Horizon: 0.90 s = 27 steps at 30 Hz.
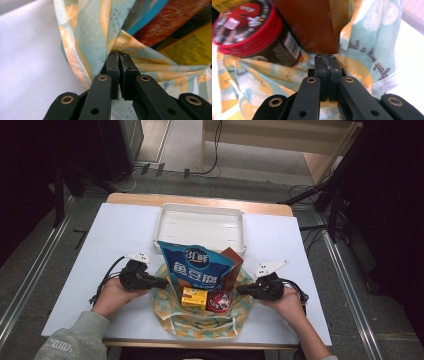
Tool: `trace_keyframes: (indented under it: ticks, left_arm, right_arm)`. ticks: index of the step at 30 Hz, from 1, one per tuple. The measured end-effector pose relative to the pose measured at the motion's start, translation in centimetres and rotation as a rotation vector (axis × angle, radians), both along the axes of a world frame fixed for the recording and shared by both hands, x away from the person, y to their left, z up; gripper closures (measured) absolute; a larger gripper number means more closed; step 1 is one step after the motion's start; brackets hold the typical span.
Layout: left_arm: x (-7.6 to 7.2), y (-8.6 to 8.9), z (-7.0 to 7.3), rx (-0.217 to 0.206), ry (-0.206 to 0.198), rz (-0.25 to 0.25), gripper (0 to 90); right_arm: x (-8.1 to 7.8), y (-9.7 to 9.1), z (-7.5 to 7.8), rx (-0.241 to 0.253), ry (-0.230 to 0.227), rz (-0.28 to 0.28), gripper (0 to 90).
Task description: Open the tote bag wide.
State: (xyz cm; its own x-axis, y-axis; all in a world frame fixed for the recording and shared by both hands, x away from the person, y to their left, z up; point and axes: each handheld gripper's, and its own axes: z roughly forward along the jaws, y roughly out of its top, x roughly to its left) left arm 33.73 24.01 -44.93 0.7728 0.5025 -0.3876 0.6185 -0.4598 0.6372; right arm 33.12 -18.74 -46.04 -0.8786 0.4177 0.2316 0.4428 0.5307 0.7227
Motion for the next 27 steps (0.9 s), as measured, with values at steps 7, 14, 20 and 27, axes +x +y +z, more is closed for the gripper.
trace_keyframes:
  ticks: [7,14,20,27]
  left_arm:
    - [-0.6,0.3,2.3,-0.011,-0.039,-0.024,87.5]
    - [-0.2,0.4,4.7,-0.009,-0.083,-0.031,87.7]
    - [1.1,0.3,6.1,-0.01,-0.101,-0.031,88.0]
    - [2.7,0.0,7.2,-0.024,-0.112,-0.031,88.0]
  right_arm:
    - [-1.0,-0.7,1.8,0.053,0.032,0.031,89.3]
    - [-1.3,-0.6,4.5,0.05,-0.032,0.04,89.7]
    - [0.1,-0.5,5.7,0.052,-0.048,0.027,89.8]
    - [2.3,-0.3,7.1,0.056,-0.068,0.008,89.8]
